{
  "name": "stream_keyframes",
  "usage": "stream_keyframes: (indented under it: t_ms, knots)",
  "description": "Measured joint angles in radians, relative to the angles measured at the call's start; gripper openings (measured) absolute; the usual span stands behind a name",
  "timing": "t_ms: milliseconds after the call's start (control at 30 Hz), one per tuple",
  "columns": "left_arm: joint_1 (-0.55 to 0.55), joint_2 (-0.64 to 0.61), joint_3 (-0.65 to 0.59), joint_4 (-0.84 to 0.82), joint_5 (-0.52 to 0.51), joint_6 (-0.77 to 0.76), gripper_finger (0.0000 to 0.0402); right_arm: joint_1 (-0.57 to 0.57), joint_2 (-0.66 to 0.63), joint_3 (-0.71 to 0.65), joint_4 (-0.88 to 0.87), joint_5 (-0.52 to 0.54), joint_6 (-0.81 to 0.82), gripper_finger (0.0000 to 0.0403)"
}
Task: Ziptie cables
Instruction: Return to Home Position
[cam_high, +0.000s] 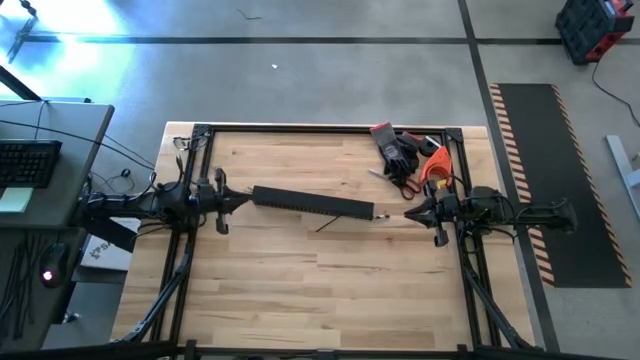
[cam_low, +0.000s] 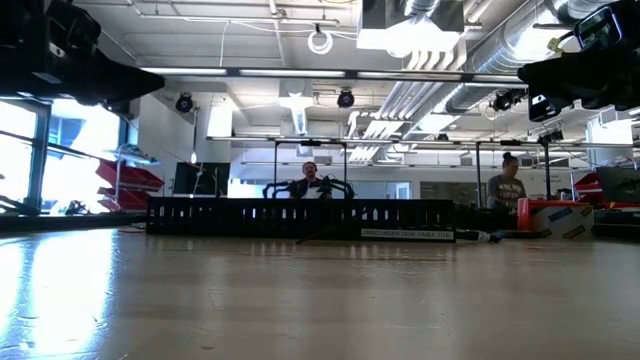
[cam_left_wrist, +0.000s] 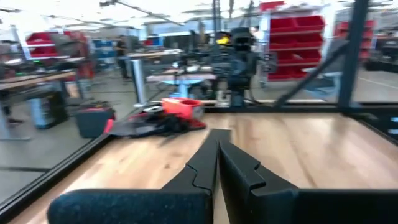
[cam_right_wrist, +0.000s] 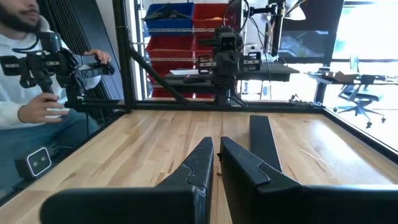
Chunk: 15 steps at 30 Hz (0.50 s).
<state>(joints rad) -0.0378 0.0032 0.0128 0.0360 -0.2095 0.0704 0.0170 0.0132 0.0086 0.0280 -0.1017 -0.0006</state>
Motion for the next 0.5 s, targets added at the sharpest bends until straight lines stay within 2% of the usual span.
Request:
stream_keyframes:
  t_ms: [200,500]
  knots:
    - [-0.038,0.000,0.000,-0.008,0.052,-0.040,0.0000,0.000,0.000,0.000,0.000,0.000,0.000,0.0016]
    - [-0.051,0.003,0.000,-0.008,0.048,-0.040,0.0000,0.000,0.000,0.000,0.000,0.000,0.000,0.0016]
